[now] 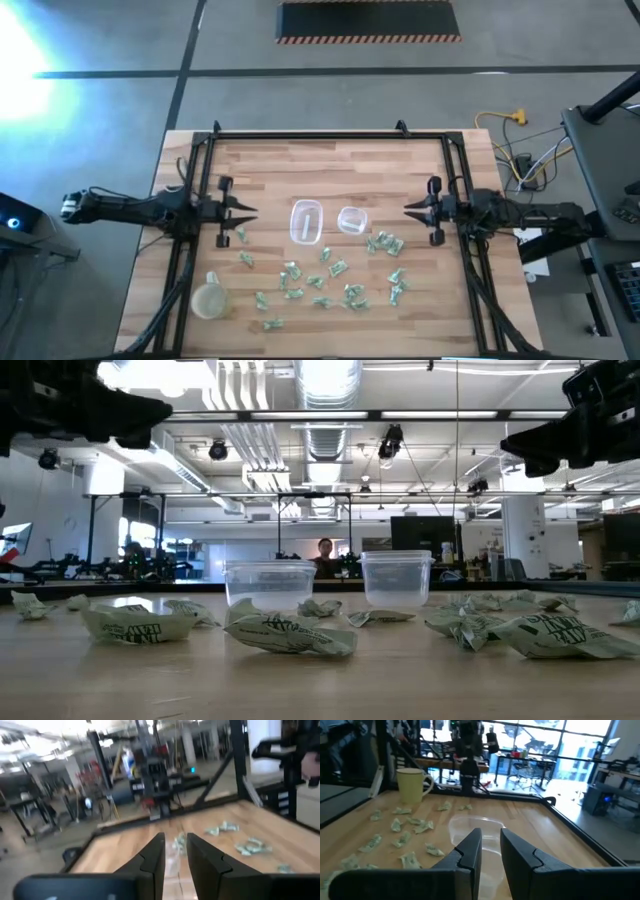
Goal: Pick and place items into bin
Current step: Put the white stevia packet into the left transparent bin
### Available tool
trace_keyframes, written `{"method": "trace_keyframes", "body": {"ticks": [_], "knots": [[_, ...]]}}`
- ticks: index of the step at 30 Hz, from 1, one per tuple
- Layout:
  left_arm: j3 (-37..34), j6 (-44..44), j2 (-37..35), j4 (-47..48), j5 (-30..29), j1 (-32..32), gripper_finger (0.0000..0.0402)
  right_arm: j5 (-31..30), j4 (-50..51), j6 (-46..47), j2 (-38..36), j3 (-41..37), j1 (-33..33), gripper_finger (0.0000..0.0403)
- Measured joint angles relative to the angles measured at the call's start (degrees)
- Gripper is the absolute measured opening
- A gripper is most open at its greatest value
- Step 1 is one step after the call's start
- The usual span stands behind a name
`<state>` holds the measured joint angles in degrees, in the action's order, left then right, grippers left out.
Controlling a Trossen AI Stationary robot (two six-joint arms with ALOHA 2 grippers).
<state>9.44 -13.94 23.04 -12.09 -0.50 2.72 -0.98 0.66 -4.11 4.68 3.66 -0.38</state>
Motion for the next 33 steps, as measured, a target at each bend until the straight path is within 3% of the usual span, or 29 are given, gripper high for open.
{"method": "trace_keyframes", "body": {"ticks": [6, 12, 18, 26, 33], "knots": [[8.1, -0.3, 12.2, 8.3, -8.8, 0.0, 0.0063, 0.8, 3.9, -1.1, 1.5, 3.6, 0.0, 0.0061], [19.1, 3.6, 22.1, 30.0, -12.0, 0.0, 0.0063, 0.9, 7.5, 0.9, 2.9, 6.3, 0.0, 0.0061], [29.9, 16.4, 29.8, 54.9, -11.4, 0.0, 0.0063, 1.0, 7.6, 1.1, 4.6, 6.4, 0.0, 0.0061], [32.2, 19.7, 36.2, 62.2, -7.2, 0.1, 0.0063, 1.0, 7.2, 1.1, 9.0, 6.3, 0.0, 0.0061], [33.1, 30.5, 40.4, 62.6, -3.1, 0.0, 0.0063, 1.0, 3.4, 1.1, 12.8, 6.3, 0.0, 0.0061]]}}
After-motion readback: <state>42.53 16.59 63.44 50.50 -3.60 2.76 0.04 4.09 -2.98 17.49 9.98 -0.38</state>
